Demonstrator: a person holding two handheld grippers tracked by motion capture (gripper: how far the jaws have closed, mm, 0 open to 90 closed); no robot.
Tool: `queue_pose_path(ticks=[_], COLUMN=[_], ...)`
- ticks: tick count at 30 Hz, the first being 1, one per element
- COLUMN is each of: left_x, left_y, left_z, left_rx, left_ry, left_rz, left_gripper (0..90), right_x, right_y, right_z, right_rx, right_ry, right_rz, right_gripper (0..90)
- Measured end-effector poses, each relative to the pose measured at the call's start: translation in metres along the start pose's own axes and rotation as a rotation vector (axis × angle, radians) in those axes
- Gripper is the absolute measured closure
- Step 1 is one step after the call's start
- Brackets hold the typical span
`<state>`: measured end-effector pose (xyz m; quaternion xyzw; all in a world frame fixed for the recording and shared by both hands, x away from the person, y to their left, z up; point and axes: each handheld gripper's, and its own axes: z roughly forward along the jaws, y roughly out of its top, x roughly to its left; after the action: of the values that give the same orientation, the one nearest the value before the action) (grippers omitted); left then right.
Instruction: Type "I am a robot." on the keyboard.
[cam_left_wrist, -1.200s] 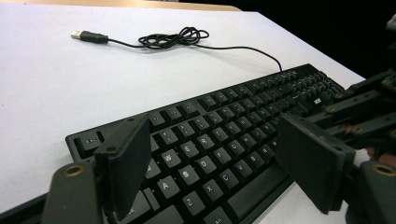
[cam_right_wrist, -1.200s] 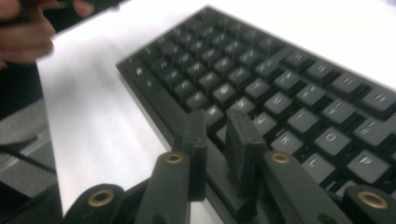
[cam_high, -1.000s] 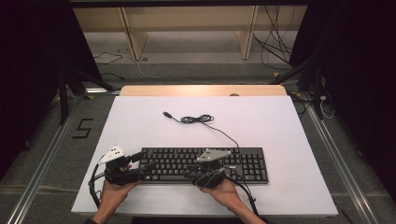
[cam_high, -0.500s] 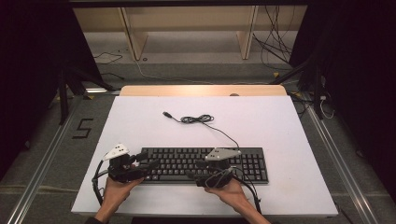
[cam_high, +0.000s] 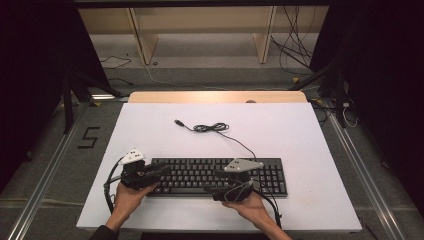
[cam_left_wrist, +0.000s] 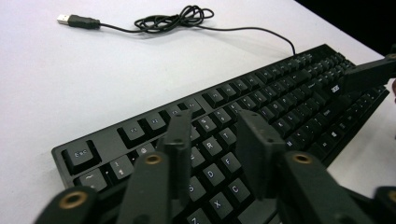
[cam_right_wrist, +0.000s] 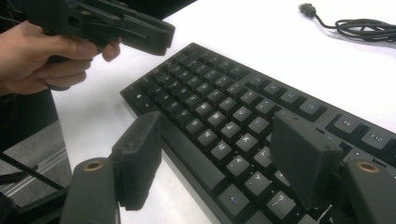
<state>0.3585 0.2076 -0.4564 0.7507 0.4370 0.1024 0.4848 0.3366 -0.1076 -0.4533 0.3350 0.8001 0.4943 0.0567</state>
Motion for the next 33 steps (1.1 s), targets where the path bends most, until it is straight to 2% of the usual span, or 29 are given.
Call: queue_pose_path(ticks=[7,13,23,33], left_x=[-0.003,-0.004,0.001,-0.001], left_y=[0.003,0.006,0.01,0.009], left_z=[0.01,0.017,0.025,0.035], left_rx=[0.05,0.082,0.117,0.164], left_ry=[-0.008,-0.001,0.002,-0.006], left_rz=[0.031,0.037,0.021,0.027], left_gripper=[80.9,88.6,88.9,88.9], right_x=[0.001,0.002,0.002,0.002], right_y=[0.0,0.0,0.0,-0.001], right_z=[-0.002,-0.003,-0.005,-0.006], right_rx=[-0.006,-0.01,-0.02,-0.021], right_ry=[0.002,0.003,0.001,0.0], right_rz=[-0.001,0.001,0.0,-0.002], right_gripper=[34.1,33.4,32.0,31.5])
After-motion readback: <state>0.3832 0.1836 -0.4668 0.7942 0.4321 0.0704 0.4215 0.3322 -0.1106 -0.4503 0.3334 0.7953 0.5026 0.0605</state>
